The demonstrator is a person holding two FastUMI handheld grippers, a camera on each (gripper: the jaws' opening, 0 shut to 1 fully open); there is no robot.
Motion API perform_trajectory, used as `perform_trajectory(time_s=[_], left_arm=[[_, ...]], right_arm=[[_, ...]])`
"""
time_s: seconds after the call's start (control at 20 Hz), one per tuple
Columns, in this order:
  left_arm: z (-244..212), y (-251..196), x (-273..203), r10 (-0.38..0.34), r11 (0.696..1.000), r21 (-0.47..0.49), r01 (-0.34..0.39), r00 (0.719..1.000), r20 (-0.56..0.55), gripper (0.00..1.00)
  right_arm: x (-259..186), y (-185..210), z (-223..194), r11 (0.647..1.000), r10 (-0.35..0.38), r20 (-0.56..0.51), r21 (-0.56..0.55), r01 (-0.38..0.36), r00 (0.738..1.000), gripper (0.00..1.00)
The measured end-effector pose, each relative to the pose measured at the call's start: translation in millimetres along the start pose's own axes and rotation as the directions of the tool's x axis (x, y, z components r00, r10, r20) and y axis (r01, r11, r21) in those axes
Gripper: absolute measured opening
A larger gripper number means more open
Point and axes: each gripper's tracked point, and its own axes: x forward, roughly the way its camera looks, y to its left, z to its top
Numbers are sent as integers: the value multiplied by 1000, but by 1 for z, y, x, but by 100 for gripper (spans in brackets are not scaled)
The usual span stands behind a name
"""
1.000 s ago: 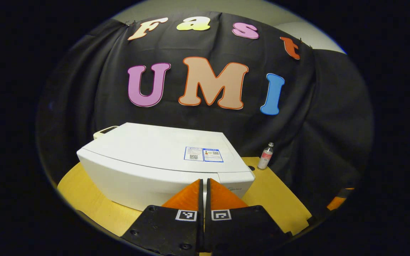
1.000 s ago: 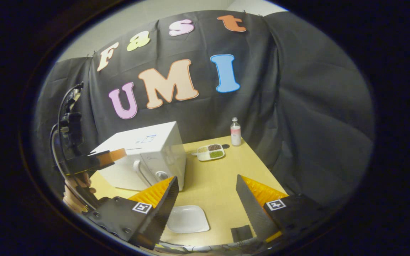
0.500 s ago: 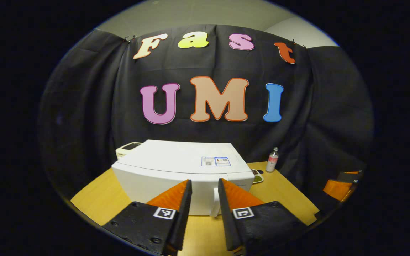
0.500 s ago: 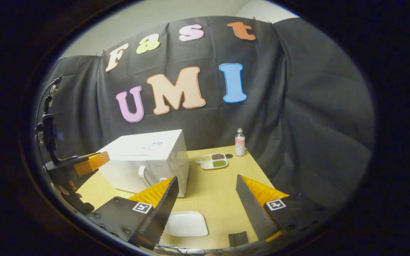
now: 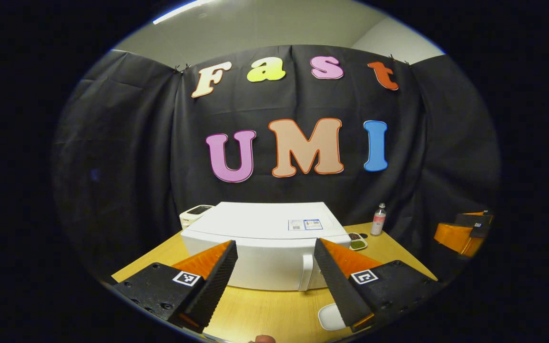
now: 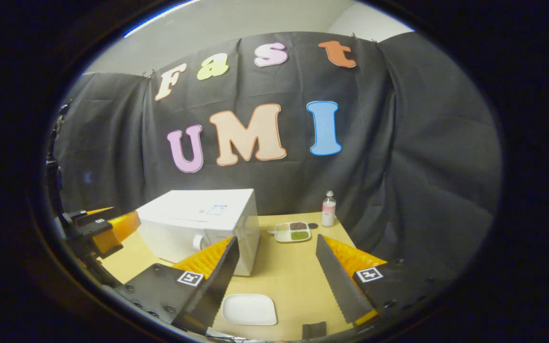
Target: Open the microwave oven with the left hand, put the food in, and close the microwave oven.
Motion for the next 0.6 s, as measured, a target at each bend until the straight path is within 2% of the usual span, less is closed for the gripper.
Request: perform_trajectory(time_s=[0.2,0.6], left_arm=[[11,8,-2,26,1000,3,-26,1000,18,99],[8,5,0,23,999,-32,-23,1000,1,98]], right_arm=[[0,-3,12,1000,3,27,27,-4,1000,92],[-4,-8,12,1000,-4,30,27,3,1000,92]])
